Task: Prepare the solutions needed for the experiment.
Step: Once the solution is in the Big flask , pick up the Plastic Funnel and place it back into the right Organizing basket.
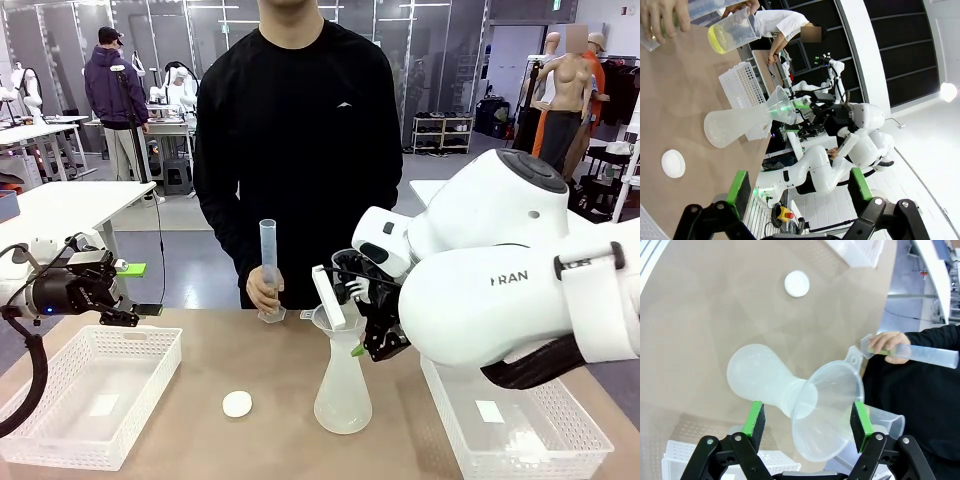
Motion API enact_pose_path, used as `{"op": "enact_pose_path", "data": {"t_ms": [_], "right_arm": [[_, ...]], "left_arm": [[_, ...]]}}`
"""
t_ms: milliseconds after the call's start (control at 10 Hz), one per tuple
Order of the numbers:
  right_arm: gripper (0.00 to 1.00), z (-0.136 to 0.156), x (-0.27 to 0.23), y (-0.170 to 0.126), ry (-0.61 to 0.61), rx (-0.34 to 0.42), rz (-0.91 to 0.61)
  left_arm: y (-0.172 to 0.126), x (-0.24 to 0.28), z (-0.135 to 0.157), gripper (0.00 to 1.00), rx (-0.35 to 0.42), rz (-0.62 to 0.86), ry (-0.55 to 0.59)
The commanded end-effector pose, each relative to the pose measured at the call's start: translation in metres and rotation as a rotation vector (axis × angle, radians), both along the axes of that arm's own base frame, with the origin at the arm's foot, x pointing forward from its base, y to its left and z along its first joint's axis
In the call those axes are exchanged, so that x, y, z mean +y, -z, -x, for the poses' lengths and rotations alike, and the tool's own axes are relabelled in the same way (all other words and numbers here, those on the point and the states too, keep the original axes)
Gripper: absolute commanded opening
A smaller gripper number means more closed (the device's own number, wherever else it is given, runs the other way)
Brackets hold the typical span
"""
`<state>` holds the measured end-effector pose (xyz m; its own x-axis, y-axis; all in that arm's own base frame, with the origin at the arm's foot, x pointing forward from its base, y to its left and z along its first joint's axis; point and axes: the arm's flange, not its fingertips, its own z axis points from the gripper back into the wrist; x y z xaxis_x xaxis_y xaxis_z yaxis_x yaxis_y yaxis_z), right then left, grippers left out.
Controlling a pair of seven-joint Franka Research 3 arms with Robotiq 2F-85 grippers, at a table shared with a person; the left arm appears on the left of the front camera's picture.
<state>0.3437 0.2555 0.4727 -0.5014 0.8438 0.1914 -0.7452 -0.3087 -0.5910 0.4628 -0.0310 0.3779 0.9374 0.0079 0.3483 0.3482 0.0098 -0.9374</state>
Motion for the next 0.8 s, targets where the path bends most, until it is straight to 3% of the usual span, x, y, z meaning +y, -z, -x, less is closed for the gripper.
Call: {"op": "enact_pose_path", "data": {"t_ms": [0,200,300,400,500,700], "right_arm": [[0.86,0.023,-0.006,-0.03,-0.057,-0.028,-0.071],[0.86,0.037,-0.022,-0.054,0.035,-0.042,-0.099],[0.86,0.043,-0.046,-0.068,0.133,-0.008,-0.222],[0.86,0.046,-0.075,-0.08,0.192,0.083,-0.41],[0.86,0.046,-0.104,-0.086,0.277,0.093,-0.531],[0.86,0.048,-0.154,-0.088,0.458,0.185,-0.685]], "left_arm": [[-0.002,0.0,0.001,1.0,-0.002,0.005,-0.004],[-0.002,0.0,0.001,1.0,-0.002,0.005,-0.004],[-0.002,0.0,0.001,1.0,-0.002,0.005,-0.004],[-0.002,0.0,0.001,1.0,-0.002,0.005,-0.004],[-0.002,0.0,0.001,1.0,-0.002,0.005,-0.004],[-0.002,0.0,0.001,1.0,-0.002,0.005,-0.004]]}}
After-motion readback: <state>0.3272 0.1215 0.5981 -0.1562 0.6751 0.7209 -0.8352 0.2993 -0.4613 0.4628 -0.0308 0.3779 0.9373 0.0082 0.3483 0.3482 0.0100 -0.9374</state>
